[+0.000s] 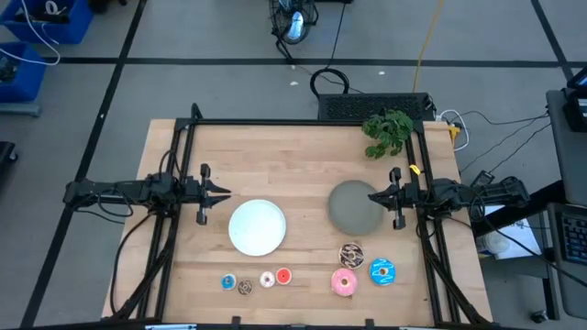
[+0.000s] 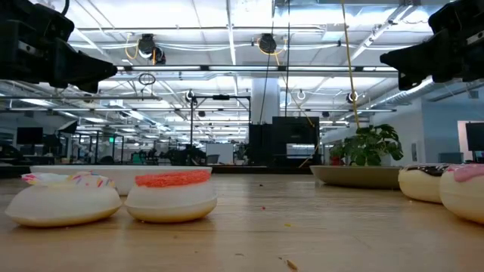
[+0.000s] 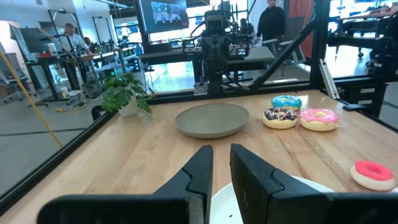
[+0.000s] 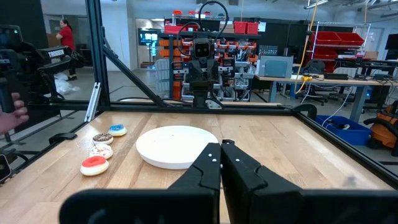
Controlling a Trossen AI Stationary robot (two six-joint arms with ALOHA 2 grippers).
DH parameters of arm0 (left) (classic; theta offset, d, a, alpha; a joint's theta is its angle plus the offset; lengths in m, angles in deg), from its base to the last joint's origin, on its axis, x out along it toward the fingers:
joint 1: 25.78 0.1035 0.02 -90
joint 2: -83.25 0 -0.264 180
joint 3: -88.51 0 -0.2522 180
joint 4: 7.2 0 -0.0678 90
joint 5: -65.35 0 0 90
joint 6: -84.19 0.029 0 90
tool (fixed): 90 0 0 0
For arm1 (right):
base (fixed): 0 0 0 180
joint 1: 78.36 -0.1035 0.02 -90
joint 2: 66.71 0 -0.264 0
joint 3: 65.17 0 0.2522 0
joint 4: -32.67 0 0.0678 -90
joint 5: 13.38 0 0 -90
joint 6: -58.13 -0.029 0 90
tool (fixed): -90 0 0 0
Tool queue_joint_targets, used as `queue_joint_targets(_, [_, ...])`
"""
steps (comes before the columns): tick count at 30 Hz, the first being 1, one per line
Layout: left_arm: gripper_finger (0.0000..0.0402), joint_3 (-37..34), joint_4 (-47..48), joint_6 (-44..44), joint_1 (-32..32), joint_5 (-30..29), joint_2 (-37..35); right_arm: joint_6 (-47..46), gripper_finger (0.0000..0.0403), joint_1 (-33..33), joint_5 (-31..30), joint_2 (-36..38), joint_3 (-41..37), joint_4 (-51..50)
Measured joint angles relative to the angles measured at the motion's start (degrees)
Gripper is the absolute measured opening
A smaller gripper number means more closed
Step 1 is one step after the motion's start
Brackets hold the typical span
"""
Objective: Pick & Place donuts
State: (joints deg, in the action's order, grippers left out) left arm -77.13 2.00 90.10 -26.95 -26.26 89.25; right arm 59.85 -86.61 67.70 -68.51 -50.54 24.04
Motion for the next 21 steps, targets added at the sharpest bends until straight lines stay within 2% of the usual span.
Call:
queue_joint_targets(10, [0.0063,0.0,-0.3,0.0,0.0,0.0,0.0,0.0,0.0000,0.0,0.0,0.0,0.0,0.0])
queue_joint_targets(17, [0.0063,0.0,-6.4,-1.0,0.0,0.0,0.0,0.0,0.0000,0.0,0.0,0.0,0.0,0.0])
queue_joint_targets(21, [0.0063,0.0,-8.6,-4.8,0.0,0.0,0.0,0.0,0.0000,0.0,0.0,0.0,0.0,0.5])
